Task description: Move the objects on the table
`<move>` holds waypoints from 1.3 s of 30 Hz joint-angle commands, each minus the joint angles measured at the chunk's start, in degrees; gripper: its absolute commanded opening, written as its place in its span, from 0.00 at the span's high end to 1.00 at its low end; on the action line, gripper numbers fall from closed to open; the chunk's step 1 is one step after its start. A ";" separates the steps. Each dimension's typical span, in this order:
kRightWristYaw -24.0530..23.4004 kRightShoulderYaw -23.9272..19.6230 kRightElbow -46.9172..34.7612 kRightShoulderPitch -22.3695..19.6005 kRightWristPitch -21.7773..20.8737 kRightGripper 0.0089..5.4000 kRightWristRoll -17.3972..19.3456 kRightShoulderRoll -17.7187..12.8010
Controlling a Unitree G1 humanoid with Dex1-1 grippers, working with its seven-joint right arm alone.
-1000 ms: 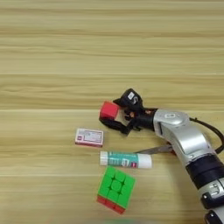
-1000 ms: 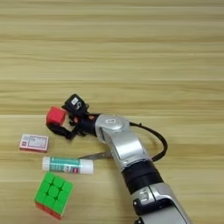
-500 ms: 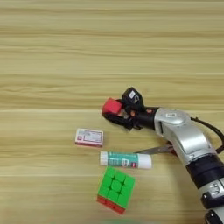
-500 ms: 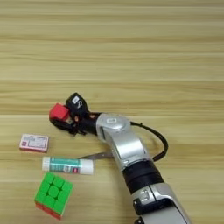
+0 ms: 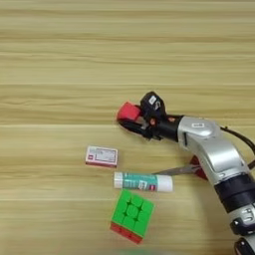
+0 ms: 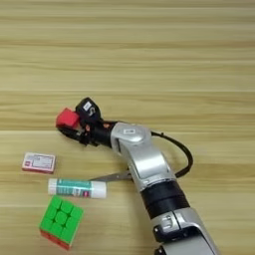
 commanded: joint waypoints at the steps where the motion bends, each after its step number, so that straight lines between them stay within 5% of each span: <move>1: 0.48 -2.20 -7.53 -2.41 0.48 0.59 1.79 -2.90; 16: 6.58 -4.05 -13.80 6.71 1.47 0.59 3.44 -11.25; 39: 5.96 -1.67 -4.10 7.18 -3.42 0.59 1.21 -9.93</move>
